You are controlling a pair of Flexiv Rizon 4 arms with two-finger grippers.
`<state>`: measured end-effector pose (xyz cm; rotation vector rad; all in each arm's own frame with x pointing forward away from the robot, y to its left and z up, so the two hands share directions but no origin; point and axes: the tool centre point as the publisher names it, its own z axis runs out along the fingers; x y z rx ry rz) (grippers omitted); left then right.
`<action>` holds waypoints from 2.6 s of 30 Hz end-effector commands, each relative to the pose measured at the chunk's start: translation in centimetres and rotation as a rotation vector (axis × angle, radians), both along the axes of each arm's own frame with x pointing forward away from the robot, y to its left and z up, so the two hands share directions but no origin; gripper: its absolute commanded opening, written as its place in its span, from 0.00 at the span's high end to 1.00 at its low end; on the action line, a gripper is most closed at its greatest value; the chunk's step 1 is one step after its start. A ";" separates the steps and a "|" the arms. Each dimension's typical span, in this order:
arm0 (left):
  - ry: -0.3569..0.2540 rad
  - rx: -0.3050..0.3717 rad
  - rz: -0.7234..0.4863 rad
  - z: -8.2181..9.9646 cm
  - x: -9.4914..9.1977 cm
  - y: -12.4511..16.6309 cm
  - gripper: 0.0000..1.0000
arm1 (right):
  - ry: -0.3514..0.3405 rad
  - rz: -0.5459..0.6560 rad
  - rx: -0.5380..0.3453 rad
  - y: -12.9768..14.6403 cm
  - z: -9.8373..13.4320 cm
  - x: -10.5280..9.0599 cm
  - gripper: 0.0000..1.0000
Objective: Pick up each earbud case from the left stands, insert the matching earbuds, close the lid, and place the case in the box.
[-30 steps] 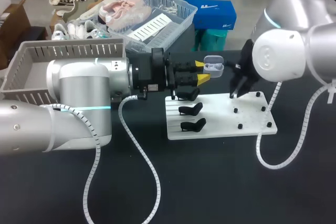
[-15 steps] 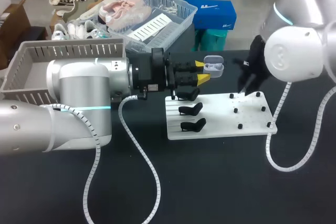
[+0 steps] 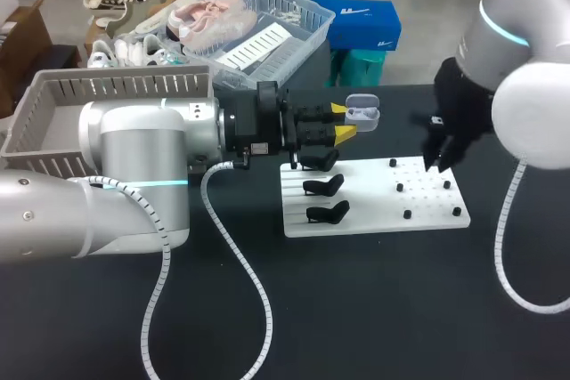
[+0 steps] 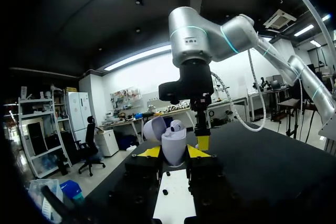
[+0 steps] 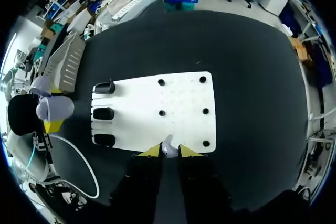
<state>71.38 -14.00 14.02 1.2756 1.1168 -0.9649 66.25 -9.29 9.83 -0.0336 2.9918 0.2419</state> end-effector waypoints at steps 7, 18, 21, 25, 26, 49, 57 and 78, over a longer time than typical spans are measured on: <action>-0.001 -0.001 0.003 0.0 -0.1 0.0 1.00 | -0.121 0.217 -0.069 1.4 1.8 -4.9 1.00; -0.001 -0.001 0.003 0.0 -0.1 0.0 1.00 | -0.211 0.448 -0.096 3.2 5.4 -6.6 1.00; -0.001 -0.001 0.003 0.0 -0.1 0.0 1.00 | -0.208 0.459 -0.074 4.1 6.4 -6.3 1.00; -0.001 -0.001 0.003 0.0 -0.1 0.0 1.00 | -0.219 0.492 -0.069 5.1 7.6 -6.1 1.00; -0.001 -0.001 0.003 0.0 -0.1 0.0 1.00 | -0.224 0.504 -0.070 5.3 7.9 -6.1 1.00; -0.001 -0.001 0.003 0.0 -0.1 0.0 1.00 | -0.201 0.609 -0.125 9.5 9.6 -0.4 1.00; -0.001 -0.001 0.003 0.0 -0.1 0.0 1.00 | -0.196 0.628 -0.141 10.4 10.0 1.0 1.00; -0.001 -0.001 0.003 0.0 -0.1 0.0 1.00 | -0.165 0.634 -0.166 10.0 9.8 2.7 1.00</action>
